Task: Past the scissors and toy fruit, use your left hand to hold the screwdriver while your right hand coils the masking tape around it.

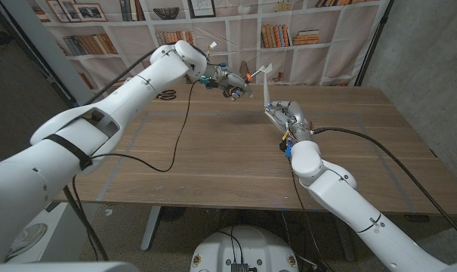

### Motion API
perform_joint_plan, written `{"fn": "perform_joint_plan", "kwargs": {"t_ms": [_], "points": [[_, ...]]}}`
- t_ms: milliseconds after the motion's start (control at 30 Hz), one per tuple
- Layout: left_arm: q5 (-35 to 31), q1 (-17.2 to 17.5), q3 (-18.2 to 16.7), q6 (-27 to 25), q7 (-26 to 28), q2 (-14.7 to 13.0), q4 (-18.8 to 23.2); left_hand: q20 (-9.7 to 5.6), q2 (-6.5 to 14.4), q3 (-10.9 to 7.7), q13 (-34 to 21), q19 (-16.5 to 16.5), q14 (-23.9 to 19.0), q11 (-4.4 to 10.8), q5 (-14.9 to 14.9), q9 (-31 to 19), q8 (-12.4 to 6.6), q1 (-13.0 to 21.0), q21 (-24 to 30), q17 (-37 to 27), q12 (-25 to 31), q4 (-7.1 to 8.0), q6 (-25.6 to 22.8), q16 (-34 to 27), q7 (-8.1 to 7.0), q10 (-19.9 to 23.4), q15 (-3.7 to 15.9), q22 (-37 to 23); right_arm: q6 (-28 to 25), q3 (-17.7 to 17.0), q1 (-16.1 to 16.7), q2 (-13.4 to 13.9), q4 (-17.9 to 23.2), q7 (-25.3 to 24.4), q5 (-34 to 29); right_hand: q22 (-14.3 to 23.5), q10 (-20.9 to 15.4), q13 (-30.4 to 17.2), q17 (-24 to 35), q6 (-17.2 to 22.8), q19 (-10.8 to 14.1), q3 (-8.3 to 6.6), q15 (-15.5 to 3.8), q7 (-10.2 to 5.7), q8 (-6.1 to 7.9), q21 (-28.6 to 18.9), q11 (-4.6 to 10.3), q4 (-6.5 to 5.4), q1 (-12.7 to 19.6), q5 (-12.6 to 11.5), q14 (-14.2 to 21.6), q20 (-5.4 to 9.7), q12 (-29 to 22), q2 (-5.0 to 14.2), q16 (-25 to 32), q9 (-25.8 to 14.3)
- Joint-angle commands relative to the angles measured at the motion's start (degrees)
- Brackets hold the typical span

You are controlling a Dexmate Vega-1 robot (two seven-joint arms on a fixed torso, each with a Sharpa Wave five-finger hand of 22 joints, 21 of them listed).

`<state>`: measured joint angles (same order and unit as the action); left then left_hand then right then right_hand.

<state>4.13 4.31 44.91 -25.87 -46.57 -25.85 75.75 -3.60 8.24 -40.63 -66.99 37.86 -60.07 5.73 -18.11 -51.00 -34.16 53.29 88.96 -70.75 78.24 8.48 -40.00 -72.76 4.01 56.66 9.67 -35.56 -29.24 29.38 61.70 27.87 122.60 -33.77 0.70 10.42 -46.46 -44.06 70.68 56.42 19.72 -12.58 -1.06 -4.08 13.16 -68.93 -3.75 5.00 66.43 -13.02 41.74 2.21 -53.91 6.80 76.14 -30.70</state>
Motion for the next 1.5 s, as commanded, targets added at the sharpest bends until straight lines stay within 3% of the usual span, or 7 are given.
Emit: {"fn": "perform_joint_plan", "kwargs": {"t_ms": [33, 133, 333, 633, 933, 1200, 1500], "points": [[4.03, -3.50, 2.45, 1.12, -11.27, 1.07, -5.92, -0.62, 2.35, -0.63, -4.41, 0.46, 0.31, 0.78, 0.22, -0.12, -0.47, -1.45, 0.23, -0.44, 12.06, 0.07, -0.70, -15.09, 1.22, 0.86, 1.72, 0.00, 5.70, 0.51, -2.01, -2.81, -8.45, -3.01, -4.96, 0.16, -6.70, 0.21, 0.22, 5.20, -0.36, -2.04, -11.15, 4.62, 0.11, -0.40, 7.16, 1.97, 1.19, -0.34, -0.57, 2.43, 0.07, 1.27, 0.29, -0.17], [5.12, -4.68, 3.32, 2.72, -16.09, 2.19, -9.04, -0.55, 2.39, -0.79, -4.41, 0.31, 0.42, 0.66, 0.32, -0.18, -0.51, -1.50, 0.47, -0.44, 12.01, 0.01, -0.57, -15.23, 1.46, 0.67, 1.72, -0.29, 8.25, 0.40, -3.33, -3.81, -11.29, -3.66, -5.78, 0.16, -6.68, 0.23, 0.21, 5.10, -0.62, -1.95, -11.16, 4.52, -0.05, -0.35, 7.40, 1.86, 1.08, -0.42, -0.69, 2.60, 0.13, 1.30, 0.31, -0.10], [4.66, -5.95, 4.72, 4.28, -20.92, 3.04, -10.81, -0.46, 2.40, -1.11, -4.40, 0.18, 0.57, 0.53, 0.58, -0.01, -0.55, -1.65, 0.49, -0.44, 11.98, -0.08, -0.56, -15.52, 1.42, 0.37, 1.71, -0.25, 12.17, 0.54, -6.10, -4.82, -15.45, -2.71, -6.55, 0.13, -6.62, 0.23, 0.20, 5.10, -0.75, -1.80, -11.19, 4.43, -0.19, -0.36, 7.43, 1.76, 1.00, -0.58, -0.81, 2.70, 0.24, 1.32, 0.38, -0.10], [3.95, -6.34, 5.14, 5.63, -24.43, 3.03, -11.40, -0.47, 2.39, -1.39, -4.40, 0.07, 0.76, 0.46, 0.85, 0.11, -0.59, -1.82, 0.45, -0.42, 11.95, -0.17, -0.48, -15.76, 1.49, 0.04, 1.67, -0.05, 16.68, 1.32, -10.20, -6.37, -21.49, -0.60, -6.78, 0.11, -6.34, -0.04, 0.20, 5.10, -1.02, -1.66, -11.19, 4.24, -0.31, -0.28, 7.56, 1.72, 0.96, -0.72, -0.93, 2.94, 0.25, 1.26, 0.43, -0.07], [3.01, -7.32, 5.99, 8.83, -27.94, 4.92, -16.58, -0.48, 2.42, -1.73, -4.40, 0.05, 0.89, 0.52, 1.18, 0.34, -0.64, -2.00, 0.52, -0.42, 11.99, -0.28, -0.52, -15.99, 1.60, -0.04, 1.75, 0.09, 21.41, 1.60, -13.49, -8.44, -27.60, 0.08, -5.85, 0.08, -6.35, 0.06, 0.18, 5.16, -1.09, -1.47, -11.19, 4.23, -0.44, -0.27, 7.54, 1.62, 0.87, -0.92, -1.03, 3.10, 0.39, 1.25, 0.47, 0.02], [1.03, -8.41, 7.32, 11.32, -31.08, 6.58, -20.46, -0.32, 2.44, -1.98, -4.40, -0.09, 1.05, 0.55, 1.44, 0.50, -0.66, -2.14, 0.55, -0.41, 12.01, -0.37, -0.44, -16.11, 1.71, -0.13, 1.72, 0.20, 23.94, 1.07, -15.49, -9.32, -30.46, 0.46, -4.80, 0.05, -6.56, 0.22, 0.18, 5.12, -1.08, -1.35, -11.19, 4.21, -0.51, -0.24, 7.52, 1.61, 0.90, -1.09, -1.10, 3.32, 0.47, 1.21, 0.49, 0.01], [-1.91, -8.93, 8.39, 10.68, -31.96, 6.07, -19.52, -0.19, 2.44, -2.23, -4.39, -0.44, 1.21, 0.44, 1.74, 0.81, -0.69, -2.29, 0.62, -0.40, 12.03, -0.46, -0.56, -16.20, 1.74, -0.18, 1.72, 0.17, 23.23, 0.14, -15.89, -8.09, -29.43, 0.76, -5.06, 0.02, -6.30, -0.05, 0.18, 5.20, -1.11, -1.16, -11.18, 4.11, -0.54, -0.19, 7.48, 1.60, 0.94, -1.31, -1.16, 3.43, 0.49, 1.12, 0.51, -0.01]]}}
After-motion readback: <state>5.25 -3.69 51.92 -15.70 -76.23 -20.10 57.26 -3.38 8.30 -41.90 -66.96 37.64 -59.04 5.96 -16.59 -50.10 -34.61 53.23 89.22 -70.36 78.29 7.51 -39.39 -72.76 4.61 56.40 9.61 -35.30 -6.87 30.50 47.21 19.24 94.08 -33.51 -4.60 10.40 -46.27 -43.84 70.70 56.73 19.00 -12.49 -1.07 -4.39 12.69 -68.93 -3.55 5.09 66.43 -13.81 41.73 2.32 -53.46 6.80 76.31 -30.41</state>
